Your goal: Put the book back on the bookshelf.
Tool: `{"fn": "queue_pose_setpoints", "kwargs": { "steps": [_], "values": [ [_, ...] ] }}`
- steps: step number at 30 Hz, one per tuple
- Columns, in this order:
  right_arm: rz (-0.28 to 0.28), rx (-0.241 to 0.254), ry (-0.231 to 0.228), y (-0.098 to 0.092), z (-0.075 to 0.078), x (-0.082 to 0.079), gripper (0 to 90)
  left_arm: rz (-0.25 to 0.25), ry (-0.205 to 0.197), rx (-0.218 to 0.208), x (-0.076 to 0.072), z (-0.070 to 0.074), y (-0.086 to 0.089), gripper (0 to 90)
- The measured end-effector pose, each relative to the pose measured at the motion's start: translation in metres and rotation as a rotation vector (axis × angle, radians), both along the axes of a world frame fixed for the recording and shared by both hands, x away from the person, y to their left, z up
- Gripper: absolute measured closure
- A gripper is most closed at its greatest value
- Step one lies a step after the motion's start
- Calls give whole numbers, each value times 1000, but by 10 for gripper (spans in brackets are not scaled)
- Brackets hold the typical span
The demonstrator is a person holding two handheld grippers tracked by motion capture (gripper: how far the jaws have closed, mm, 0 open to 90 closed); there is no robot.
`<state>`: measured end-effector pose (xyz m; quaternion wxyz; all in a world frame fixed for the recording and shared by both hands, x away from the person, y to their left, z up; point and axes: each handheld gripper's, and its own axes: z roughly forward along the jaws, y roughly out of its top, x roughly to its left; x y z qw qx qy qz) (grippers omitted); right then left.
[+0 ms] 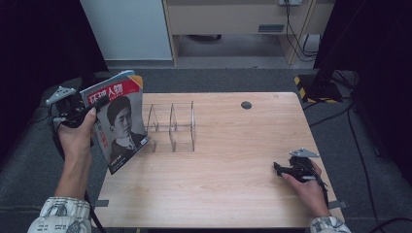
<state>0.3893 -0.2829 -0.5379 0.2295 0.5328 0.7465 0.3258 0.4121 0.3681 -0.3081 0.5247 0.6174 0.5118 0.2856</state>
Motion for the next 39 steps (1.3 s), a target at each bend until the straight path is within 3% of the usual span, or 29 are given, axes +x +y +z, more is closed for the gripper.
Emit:
{"fn": "queue_pose_setpoints", "kwargs": {
  "steps": [15,39],
  "values": [
    [-1,0,0,0,0,0,174,28,-38,-16,3,-2,-1,863],
    [0,1,0,0,0,0,173,13,-91,-34,9,-12,-14,861]
  ]
}}
